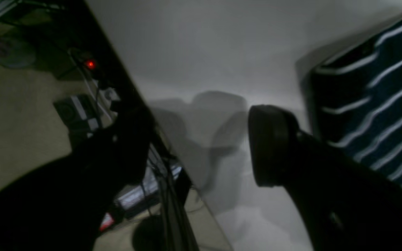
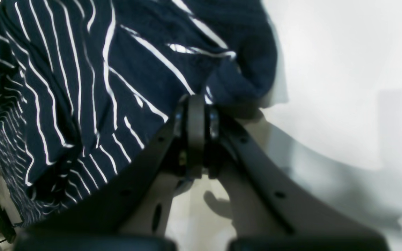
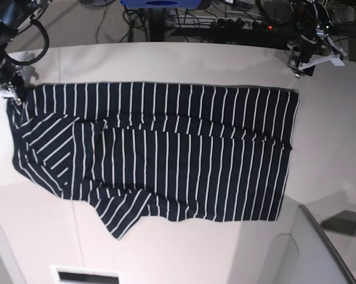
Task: Layout the t-shirt on the table in an organized manner, then fold the t-shirt properly
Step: 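Grasp the shirt's collar-side corners with both grippers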
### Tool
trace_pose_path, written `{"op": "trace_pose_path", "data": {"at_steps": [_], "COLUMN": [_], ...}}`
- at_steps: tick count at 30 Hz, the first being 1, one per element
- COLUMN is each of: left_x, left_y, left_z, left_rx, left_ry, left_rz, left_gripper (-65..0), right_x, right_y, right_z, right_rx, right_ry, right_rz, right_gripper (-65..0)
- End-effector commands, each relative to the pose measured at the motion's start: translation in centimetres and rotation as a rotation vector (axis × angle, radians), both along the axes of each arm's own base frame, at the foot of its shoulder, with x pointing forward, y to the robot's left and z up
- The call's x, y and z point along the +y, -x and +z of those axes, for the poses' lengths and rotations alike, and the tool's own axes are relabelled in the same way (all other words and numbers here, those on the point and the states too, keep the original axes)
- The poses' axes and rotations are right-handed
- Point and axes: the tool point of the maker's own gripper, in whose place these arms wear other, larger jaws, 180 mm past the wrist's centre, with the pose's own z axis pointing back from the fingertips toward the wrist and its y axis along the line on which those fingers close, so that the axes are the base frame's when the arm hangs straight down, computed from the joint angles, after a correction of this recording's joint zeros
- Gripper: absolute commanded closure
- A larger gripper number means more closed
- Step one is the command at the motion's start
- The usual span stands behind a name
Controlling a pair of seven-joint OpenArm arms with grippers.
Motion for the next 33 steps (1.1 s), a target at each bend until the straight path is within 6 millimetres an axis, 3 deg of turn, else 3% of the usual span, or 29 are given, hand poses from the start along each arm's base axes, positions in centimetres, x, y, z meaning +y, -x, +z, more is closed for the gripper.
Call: {"op": "trace_pose_path", "data": {"at_steps": [1, 2, 4, 8, 11, 17, 23, 33], "left_x": [-0.2, -0.2, -0.3, -0.1, -0.3, -0.8, -1.3, -1.4], "left_y": [-6.0, -6.0, -4.9, -1.6, -0.6, -2.0, -2.0, -3.4], "left_z": [5.7, 6.5, 6.1, 1.5, 0.0, 2.0, 3.6, 3.7], "left_rx": [-0.265, -0.27, -0.217, -0.073, -0.032, -0.101, -0.134, -0.156], "left_ry": [-0.061, -0.075, -0.051, 0.032, 0.058, 0.03, 0.01, 0.017], "left_rz": [-0.095, -0.102, -0.087, 0.015, 0.024, -0.041, -0.05, -0.053], "left_gripper": [-39.7, -39.7, -39.5, -39.5, -39.5, -39.5, -39.5, -39.5], "right_x": [0.0, 0.0, -0.2, -0.5, -0.5, -0.3, -0.3, -0.3], "right_y": [0.4, 0.4, 0.4, 0.3, 0.3, 0.4, 0.4, 0.5], "right_z": [-0.2, -0.2, -0.1, 0.1, 0.1, 0.0, 0.0, 0.0], "right_rx": [0.032, 0.032, 0.03, 0.025, 0.027, 0.028, 0.029, 0.031], "right_ry": [0.003, 0.003, 0.006, 0.01, 0.011, 0.009, 0.01, 0.01], "right_rz": [0.02, 0.02, 0.019, 0.012, 0.013, 0.018, 0.016, 0.016], "right_gripper": [-0.8, -0.8, -0.8, -0.8, -0.8, -0.8, -0.8, -0.8]}}
